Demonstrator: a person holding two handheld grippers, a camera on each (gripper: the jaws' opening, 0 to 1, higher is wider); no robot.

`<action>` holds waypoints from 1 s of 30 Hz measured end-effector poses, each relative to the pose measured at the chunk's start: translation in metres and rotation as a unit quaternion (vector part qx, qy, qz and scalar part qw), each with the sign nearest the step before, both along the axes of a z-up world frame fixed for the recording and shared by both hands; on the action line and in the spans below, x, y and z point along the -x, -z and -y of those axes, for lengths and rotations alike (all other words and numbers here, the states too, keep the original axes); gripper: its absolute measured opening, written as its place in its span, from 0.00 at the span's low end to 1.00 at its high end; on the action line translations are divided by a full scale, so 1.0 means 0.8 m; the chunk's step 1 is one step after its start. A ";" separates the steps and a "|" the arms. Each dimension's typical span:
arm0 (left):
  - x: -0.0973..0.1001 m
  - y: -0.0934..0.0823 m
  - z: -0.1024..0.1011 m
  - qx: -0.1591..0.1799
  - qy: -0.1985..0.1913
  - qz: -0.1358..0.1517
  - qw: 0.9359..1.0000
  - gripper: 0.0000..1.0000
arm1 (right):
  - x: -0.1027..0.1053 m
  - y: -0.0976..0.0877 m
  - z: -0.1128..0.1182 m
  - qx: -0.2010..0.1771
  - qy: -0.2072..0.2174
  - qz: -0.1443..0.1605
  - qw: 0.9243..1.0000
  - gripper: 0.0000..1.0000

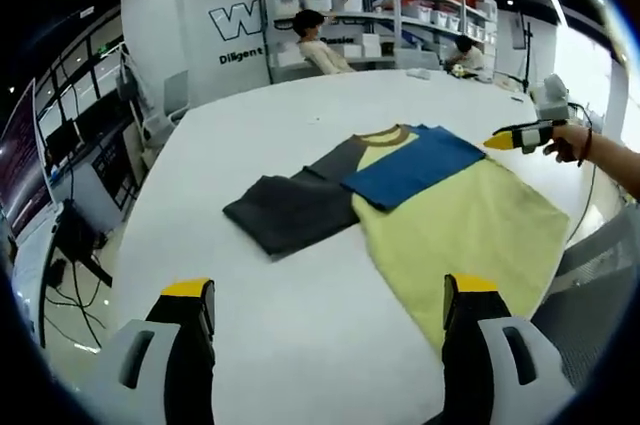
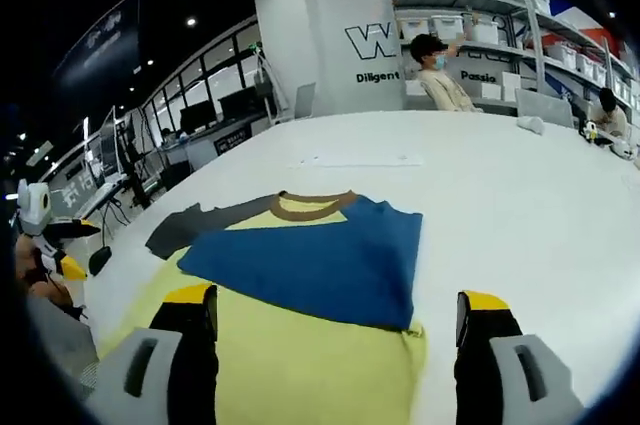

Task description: Fold the garment on the visible template until the final outline fits inside the template.

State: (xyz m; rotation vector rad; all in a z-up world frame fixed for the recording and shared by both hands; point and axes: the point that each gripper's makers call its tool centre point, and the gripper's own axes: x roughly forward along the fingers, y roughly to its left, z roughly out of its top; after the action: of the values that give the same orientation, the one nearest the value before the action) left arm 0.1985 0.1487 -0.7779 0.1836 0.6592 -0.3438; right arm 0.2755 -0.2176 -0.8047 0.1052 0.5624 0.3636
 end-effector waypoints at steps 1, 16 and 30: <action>-0.001 0.000 -0.001 0.002 -0.002 -0.001 1.000 0.94 | 0.003 -0.001 -0.001 -0.004 -0.001 0.000 1.000 0.99; -0.051 0.017 -0.024 0.091 -0.099 -0.009 0.991 0.81 | 0.063 -0.020 -0.019 0.007 -0.027 0.008 1.000 0.99; -0.110 0.045 -0.045 0.079 -0.152 -0.016 0.985 0.53 | 0.103 -0.026 -0.028 -0.011 -0.024 0.006 1.000 0.99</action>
State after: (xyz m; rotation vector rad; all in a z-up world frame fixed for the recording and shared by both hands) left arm 0.2861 0.1844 -0.8139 -0.0752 0.6765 -0.1033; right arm 0.1929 -0.1956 -0.7836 0.1108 0.5493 0.4173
